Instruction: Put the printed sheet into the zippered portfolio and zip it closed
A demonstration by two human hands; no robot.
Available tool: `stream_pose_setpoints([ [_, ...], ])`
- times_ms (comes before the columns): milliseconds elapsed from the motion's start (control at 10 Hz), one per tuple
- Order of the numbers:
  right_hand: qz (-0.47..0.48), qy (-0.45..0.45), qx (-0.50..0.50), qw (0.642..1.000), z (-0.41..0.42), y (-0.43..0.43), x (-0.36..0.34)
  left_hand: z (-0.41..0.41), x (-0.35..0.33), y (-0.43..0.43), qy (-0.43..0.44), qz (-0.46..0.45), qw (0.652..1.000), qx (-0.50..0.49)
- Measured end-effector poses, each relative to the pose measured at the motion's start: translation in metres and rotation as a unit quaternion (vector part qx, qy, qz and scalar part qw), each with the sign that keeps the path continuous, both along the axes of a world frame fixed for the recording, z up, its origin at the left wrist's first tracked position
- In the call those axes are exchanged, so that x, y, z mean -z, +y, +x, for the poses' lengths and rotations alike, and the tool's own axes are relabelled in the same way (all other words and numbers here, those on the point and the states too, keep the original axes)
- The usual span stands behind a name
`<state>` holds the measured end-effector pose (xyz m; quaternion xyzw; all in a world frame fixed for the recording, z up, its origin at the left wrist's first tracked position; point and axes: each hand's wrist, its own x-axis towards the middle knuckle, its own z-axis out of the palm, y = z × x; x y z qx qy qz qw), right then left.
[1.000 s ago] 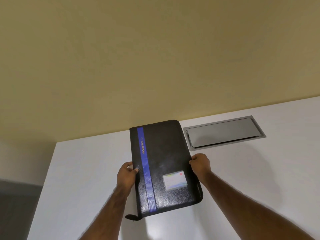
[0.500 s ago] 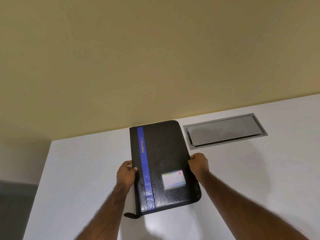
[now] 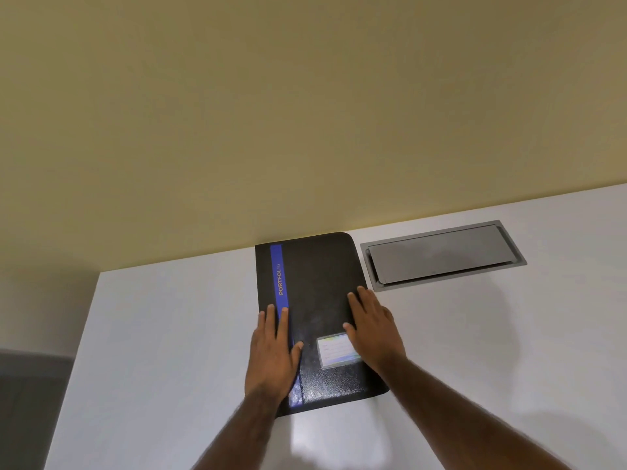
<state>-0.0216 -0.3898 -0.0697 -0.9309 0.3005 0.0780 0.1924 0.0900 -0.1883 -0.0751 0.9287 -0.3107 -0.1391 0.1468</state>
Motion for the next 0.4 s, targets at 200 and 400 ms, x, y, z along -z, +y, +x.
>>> stream_pose_setpoints([
  [200,-0.034,0.067,-0.079,0.994,-0.010,0.009,0.021,-0.013,0.015,0.004,-0.031,0.112,0.991,0.066],
  [400,-0.072,0.086,-0.082,0.990,-0.011,0.007,0.008,-0.009,-0.009,0.004,-0.023,0.149,0.988,0.041],
])
